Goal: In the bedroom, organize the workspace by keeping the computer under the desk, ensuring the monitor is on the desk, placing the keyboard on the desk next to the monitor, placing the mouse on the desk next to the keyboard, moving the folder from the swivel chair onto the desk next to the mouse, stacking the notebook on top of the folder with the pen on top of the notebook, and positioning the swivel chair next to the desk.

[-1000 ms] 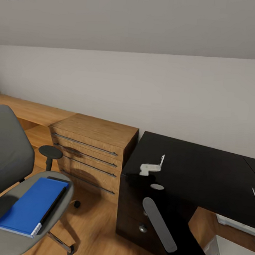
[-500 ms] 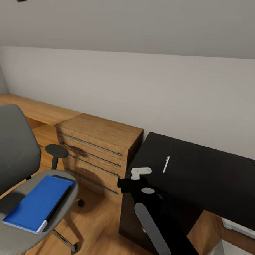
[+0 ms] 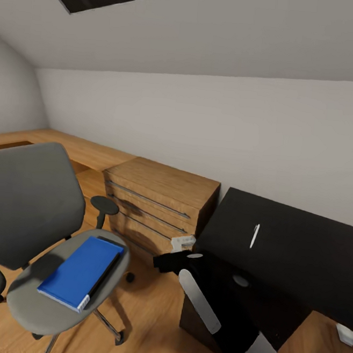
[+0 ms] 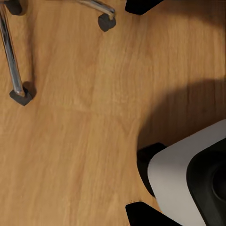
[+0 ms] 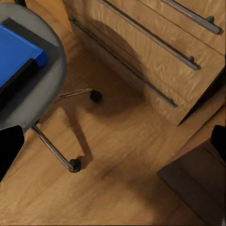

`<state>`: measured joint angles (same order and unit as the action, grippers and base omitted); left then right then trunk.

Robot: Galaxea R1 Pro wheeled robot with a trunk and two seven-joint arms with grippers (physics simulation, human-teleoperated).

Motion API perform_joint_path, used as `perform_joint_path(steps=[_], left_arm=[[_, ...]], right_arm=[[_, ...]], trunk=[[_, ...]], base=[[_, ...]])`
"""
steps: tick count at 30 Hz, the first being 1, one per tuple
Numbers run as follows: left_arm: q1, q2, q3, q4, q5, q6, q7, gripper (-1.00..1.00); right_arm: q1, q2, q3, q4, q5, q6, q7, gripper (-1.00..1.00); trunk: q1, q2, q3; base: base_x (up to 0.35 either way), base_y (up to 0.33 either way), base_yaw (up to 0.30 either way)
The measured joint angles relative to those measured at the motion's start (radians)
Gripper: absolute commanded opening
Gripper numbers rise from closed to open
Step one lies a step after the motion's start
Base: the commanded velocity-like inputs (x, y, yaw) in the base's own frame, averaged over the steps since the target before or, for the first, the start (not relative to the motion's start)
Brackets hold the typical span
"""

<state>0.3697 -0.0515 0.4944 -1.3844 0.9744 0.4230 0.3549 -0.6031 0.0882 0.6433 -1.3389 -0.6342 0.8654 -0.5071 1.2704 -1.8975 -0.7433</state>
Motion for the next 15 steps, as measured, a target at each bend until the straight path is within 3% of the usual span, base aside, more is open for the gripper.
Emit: perform_joint_path(steps=[1,3,4,15], left_arm=[[-0.002,0.000,0.000,0.003,0.000,0.000,-0.001,1.00],[-0.002,0.000,0.000,0.003,0.000,0.000,-0.001,1.00],[-0.003,0.000,0.000,0.005,0.000,-0.004,-0.002,1.00],[-0.004,0.001,0.000,0.006,0.000,-0.005,-0.003,1.00]], right_arm=[[-0.031,0.009,-0.001,0.065,0.000,0.028,0.065,1.00],[-0.052,0.022,-0.002,0.112,0.002,0.036,0.091,1.00],[-0.095,0.064,-0.001,0.260,0.006,0.039,0.133,1.00],[-0.111,0.076,-0.001,0.312,0.010,0.040,0.143,1.00]], trunk=[[0.000,0.000,0.000],[0.000,0.000,0.000],[0.000,0.000,0.000],[0.000,0.000,0.000]], base=[[0.000,0.000,0.183],[0.000,0.000,0.210],[0.000,0.000,0.251],[0.000,0.000,0.274]])
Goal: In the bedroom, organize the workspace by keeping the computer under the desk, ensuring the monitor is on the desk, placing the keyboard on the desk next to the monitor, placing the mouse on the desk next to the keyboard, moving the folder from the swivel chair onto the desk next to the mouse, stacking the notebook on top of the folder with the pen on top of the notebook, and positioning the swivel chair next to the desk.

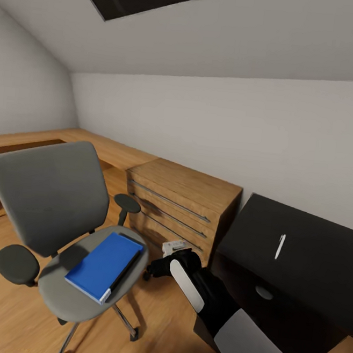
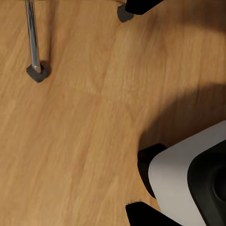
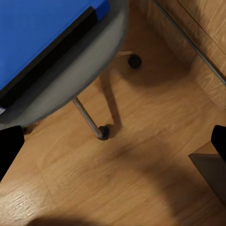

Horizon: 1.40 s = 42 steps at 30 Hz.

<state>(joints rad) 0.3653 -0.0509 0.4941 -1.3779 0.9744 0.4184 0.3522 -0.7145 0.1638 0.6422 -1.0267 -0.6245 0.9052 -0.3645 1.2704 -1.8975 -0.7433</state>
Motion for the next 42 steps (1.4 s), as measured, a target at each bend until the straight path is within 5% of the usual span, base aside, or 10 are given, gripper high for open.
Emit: perform_joint_path(steps=[20,42], left_arm=[[0.000,0.001,0.000,0.004,-0.002,-0.013,0.000,1.00],[-0.001,0.002,0.000,0.012,-0.002,-0.014,0.000,1.00]], right_arm=[[-0.001,-0.001,-0.001,0.002,0.002,0.000,0.001,1.00],[-0.001,0.000,0.000,0.048,0.001,-0.077,0.007,1.00]], trunk=[[-0.001,0.000,0.000],[0.000,0.000,0.000]], base=[[0.170,0.079,0.221],[0.252,0.085,0.036]])
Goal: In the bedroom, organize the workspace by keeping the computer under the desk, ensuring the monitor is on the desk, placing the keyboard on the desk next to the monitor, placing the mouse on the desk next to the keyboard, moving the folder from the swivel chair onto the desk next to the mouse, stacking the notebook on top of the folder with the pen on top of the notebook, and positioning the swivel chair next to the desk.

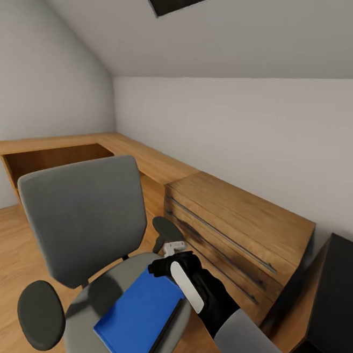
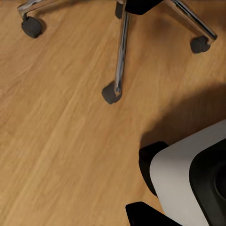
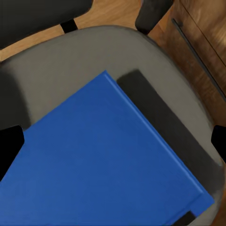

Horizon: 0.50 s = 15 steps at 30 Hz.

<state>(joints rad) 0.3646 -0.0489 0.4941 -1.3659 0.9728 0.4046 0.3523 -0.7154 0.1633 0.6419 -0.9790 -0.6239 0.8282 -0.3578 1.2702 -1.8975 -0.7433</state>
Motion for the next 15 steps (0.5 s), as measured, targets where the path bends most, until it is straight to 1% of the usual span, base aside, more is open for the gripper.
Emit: perform_joint_path(steps=[6,10,15], left_arm=[[-0.001,0.000,0.000,0.004,0.000,0.000,0.000,1.00],[-0.001,0.000,0.000,0.006,0.000,0.000,0.000,1.00],[-0.001,0.000,0.000,0.006,0.000,0.000,0.000,1.00]], right_arm=[[-0.005,0.001,0.000,0.007,0.001,-0.003,0.000,1.00],[-0.023,0.001,-0.002,0.041,0.000,-0.005,0.000,1.00],[-0.033,0.001,-0.004,0.077,-0.001,-0.021,-0.001,1.00]], trunk=[[0.000,0.000,0.000],[0.000,0.000,0.000],[0.000,0.000,0.000]], base=[[0.027,0.016,0.198],[0.005,0.003,0.235],[0.001,0.001,0.081]])
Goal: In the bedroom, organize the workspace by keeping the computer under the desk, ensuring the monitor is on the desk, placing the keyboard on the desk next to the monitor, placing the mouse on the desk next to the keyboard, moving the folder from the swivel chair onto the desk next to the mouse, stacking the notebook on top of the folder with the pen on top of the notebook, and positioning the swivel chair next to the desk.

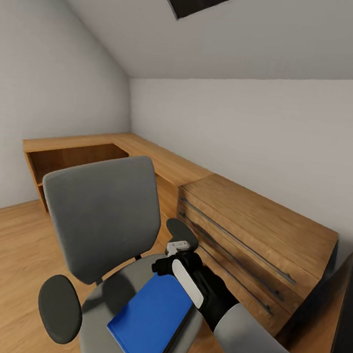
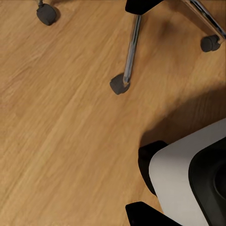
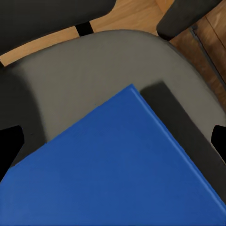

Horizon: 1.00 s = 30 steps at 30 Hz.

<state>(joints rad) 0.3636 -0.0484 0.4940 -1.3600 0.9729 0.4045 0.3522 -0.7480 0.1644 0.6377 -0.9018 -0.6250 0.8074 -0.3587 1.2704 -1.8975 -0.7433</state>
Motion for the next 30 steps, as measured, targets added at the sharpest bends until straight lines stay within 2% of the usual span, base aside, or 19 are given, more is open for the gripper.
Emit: perform_joint_path(steps=[1,2,5,10,19,21,22,26,30], left_arm=[[0.000,0.000,0.000,0.000,0.000,0.000,0.000,1.00],[0.000,0.000,0.000,0.000,0.000,0.000,0.000,1.00],[0.000,0.000,0.000,0.000,0.000,0.000,0.000,1.00],[0.000,-0.001,0.000,0.000,0.000,0.000,0.001,1.00],[0.000,-0.001,0.000,0.000,0.001,0.000,0.000,1.00],[0.000,-0.001,0.000,0.000,0.001,0.000,0.000,1.00],[0.000,-0.001,0.000,0.000,0.002,0.000,-0.002,1.00],[0.000,-0.004,0.010,-0.002,0.015,0.004,-0.005,1.00],[0.000,-0.009,0.011,-0.001,0.023,0.005,-0.002,1.00]], right_arm=[[-0.002,0.000,-0.002,0.019,-0.002,-0.057,-0.002,1.00],[-0.002,0.000,-0.002,0.019,-0.002,-0.059,-0.002,1.00],[-0.003,0.001,-0.004,0.061,-0.006,-0.159,-0.007,1.00],[-0.003,0.010,-0.005,0.094,-0.011,-0.230,-0.012,1.00],[-0.004,0.010,-0.015,0.109,-0.014,-0.265,-0.021,1.00],[-0.004,0.010,-0.032,0.110,-0.014,-0.266,-0.022,1.00],[-0.003,0.010,-0.070,0.111,-0.013,-0.267,-0.022,1.00],[-0.004,0.010,-0.118,0.113,-0.014,-0.271,-0.023,1.00],[-0.006,0.010,-0.130,0.130,-0.015,-0.273,-0.023,1.00]], trunk=[[0.000,0.000,0.000],[0.000,0.000,0.000],[0.000,0.000,0.000],[0.000,0.000,0.000],[0.000,0.000,0.000],[0.000,0.000,0.000],[0.000,0.000,0.000],[0.004,-0.007,-0.003],[0.019,-0.035,-0.016]], base=[[0.001,0.000,0.033],[0.000,0.000,0.026],[0.000,0.000,0.015],[0.000,0.000,0.006],[0.000,0.000,0.049],[0.000,0.000,0.174],[0.000,0.000,0.138],[0.000,0.000,0.070],[0.000,0.000,0.020]])
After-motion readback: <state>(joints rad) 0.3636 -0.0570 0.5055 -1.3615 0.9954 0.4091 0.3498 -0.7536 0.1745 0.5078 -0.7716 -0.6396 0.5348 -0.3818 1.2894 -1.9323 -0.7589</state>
